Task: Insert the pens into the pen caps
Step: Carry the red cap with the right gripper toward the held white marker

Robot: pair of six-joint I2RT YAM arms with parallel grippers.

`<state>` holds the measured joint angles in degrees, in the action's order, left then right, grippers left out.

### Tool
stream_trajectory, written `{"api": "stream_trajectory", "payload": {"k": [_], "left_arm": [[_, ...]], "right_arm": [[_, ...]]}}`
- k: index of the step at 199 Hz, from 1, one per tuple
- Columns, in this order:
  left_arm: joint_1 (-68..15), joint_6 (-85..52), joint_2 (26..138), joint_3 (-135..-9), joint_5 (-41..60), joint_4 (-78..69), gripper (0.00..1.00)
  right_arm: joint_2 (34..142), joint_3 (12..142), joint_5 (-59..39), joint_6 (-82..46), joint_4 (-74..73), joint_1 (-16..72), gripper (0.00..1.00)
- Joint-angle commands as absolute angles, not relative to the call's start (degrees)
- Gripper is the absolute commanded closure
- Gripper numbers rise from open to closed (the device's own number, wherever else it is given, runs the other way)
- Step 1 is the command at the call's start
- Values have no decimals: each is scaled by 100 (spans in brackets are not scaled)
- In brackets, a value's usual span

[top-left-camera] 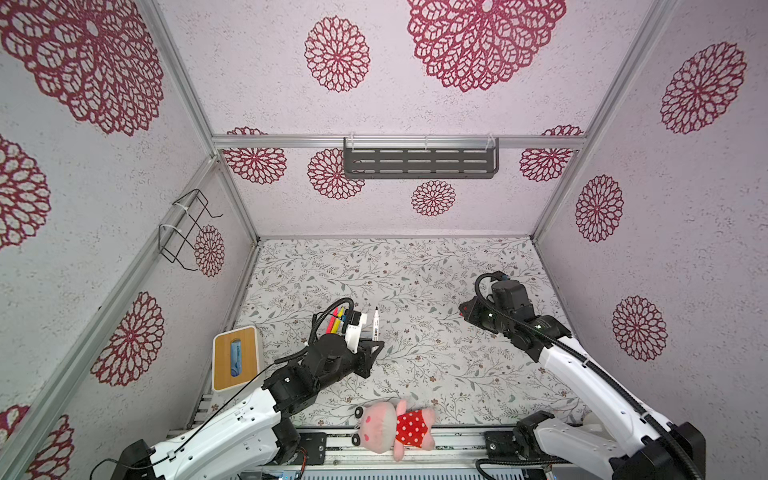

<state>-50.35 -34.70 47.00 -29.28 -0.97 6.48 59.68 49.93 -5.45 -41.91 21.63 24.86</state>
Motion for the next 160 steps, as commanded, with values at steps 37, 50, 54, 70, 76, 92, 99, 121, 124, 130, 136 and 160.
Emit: {"api": "stream_trajectory", "payload": {"k": [37,50,54,70,76,92,99,121,124,130,136,160], "left_arm": [[-5388,-3415,5103,-2988,622,-229,100],[-5486,-3406,5203,-3035,659,-279,100],[-5513,-3398,5238,-3054,673,-294,100],[-5635,-3386,5387,-3090,694,-415,100],[-5671,-3392,5447,-3094,717,-482,100],[-5727,-3422,5614,-3098,808,-743,100],[-5730,-3439,5702,-3109,864,-860,100],[-5748,-3481,5927,-3151,1071,-1186,100],[-5748,-3481,5956,-3161,1090,-1220,100],[-5750,-3472,6003,-3197,1123,-1252,100],[-5757,-3470,6055,-3222,1165,-1282,100],[-5766,-3462,6233,-3356,1348,-1356,100]], "right_arm": [[5022,4515,-1656,-4051,317,2622,95],[4934,4491,-1721,-4044,159,2691,97],[4906,4479,-1737,-4051,115,2714,98],[4847,4450,-1772,-4060,1,2797,100],[4822,4456,-1775,-4064,-8,2827,100],[4728,4480,-1767,-4053,-8,2898,100],[4660,4456,-1762,-4056,-53,2939,100],[4403,4367,-1653,-4094,-184,2985,100],[4377,4364,-1645,-4088,-185,2991,100],[4343,4382,-1641,-4065,-157,2991,100],[4340,4406,-1659,-4034,-110,2994,100],[4442,4546,-1806,-3955,61,3008,100]]}}
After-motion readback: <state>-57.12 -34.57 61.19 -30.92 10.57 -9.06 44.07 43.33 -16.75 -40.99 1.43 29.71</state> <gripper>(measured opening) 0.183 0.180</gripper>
